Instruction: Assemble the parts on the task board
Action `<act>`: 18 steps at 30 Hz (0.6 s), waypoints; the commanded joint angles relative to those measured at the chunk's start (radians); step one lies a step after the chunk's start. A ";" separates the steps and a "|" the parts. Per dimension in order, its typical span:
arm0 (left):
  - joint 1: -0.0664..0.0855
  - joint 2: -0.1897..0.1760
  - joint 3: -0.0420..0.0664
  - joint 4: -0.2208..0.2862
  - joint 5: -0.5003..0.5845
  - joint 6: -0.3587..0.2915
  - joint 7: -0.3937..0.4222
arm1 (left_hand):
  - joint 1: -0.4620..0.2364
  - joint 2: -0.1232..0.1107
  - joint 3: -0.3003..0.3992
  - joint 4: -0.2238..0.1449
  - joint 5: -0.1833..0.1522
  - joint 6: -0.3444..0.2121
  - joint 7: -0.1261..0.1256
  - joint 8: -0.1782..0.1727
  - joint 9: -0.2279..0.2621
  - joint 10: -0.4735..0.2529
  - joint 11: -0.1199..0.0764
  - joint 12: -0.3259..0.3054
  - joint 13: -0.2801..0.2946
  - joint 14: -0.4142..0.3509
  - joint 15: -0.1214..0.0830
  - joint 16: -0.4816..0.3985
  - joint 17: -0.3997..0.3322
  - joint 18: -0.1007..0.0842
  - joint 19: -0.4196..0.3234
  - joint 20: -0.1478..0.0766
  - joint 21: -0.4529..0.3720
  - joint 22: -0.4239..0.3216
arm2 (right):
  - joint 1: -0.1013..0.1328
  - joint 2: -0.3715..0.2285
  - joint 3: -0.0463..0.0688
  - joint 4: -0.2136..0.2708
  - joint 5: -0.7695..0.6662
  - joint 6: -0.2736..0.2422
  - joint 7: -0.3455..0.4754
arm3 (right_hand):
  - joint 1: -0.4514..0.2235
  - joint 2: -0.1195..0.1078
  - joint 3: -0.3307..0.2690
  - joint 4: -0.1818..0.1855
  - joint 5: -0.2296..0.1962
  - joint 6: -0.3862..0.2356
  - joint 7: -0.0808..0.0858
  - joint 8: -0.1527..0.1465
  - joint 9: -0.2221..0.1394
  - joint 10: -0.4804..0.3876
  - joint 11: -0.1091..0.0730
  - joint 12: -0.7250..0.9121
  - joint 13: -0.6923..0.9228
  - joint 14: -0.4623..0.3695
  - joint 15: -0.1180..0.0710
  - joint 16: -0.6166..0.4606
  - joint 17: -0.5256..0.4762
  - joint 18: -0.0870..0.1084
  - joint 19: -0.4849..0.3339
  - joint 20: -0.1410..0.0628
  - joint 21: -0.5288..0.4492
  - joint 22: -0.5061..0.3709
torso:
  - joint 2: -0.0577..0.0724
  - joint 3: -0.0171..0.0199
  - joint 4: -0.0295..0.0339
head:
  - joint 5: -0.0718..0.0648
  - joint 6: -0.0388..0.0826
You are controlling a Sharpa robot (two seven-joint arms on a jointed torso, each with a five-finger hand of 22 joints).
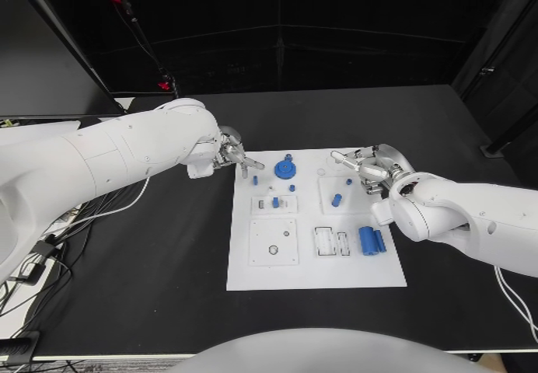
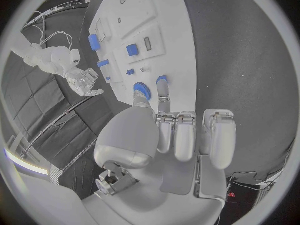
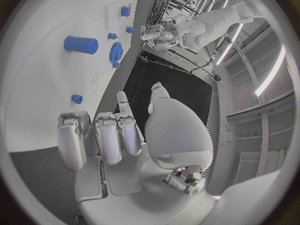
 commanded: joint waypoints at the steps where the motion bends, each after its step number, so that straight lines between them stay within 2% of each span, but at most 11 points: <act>1: 0.000 0.006 0.001 -0.005 -0.010 -0.016 -0.072 | -0.022 -0.018 -0.004 0.003 -0.030 0.009 0.000 -0.010 0.002 0.116 -0.015 0.000 0.256 0.105 -0.009 0.001 0.263 -0.007 0.106 -0.008 0.003 0.263 | 0.001 0.001 0.000 0.001 0.000 0.005 0.006 | -0.002 0.009 -0.007 -0.001 0.002 -0.006 -0.001 0.003 0.001 0.106 0.006 0.003 0.263 0.102 0.003 0.002 0.263 -0.005 0.100 0.005 -0.002 0.261 | 0.000 0.0000 -0.0006 | 0.000 -0.002; 5: -0.004 0.014 0.001 -0.013 -0.025 -0.010 -0.092 | -0.048 -0.008 0.002 0.005 -0.054 0.013 0.001 -0.021 0.005 0.116 -0.015 0.000 0.256 0.105 -0.008 0.001 0.263 -0.007 0.106 -0.008 0.003 0.263 | 0.001 0.001 0.000 0.001 0.000 0.006 0.006 | -0.002 0.009 -0.007 -0.001 0.002 -0.006 -0.001 0.003 0.001 0.106 0.006 0.003 0.263 0.102 0.003 0.002 0.263 -0.005 0.100 0.005 -0.002 0.261 | 0.000 0.0002 -0.0005 | 0.000 -0.004; 18: -0.024 0.040 0.001 -0.041 -0.062 -0.007 -0.097 | -0.076 0.025 0.010 0.002 -0.057 0.004 0.006 -0.033 0.017 0.116 -0.011 0.000 0.256 0.105 -0.005 0.001 0.263 -0.007 0.106 -0.007 0.003 0.263 | 0.001 0.005 0.000 0.000 0.000 0.006 0.004 | -0.002 0.009 -0.007 -0.001 0.002 -0.006 -0.001 0.003 0.001 0.106 0.006 0.003 0.263 0.102 0.003 0.002 0.263 -0.005 0.100 0.005 -0.002 0.261 | 0.000 0.0001 -0.0002 | 0.000 -0.005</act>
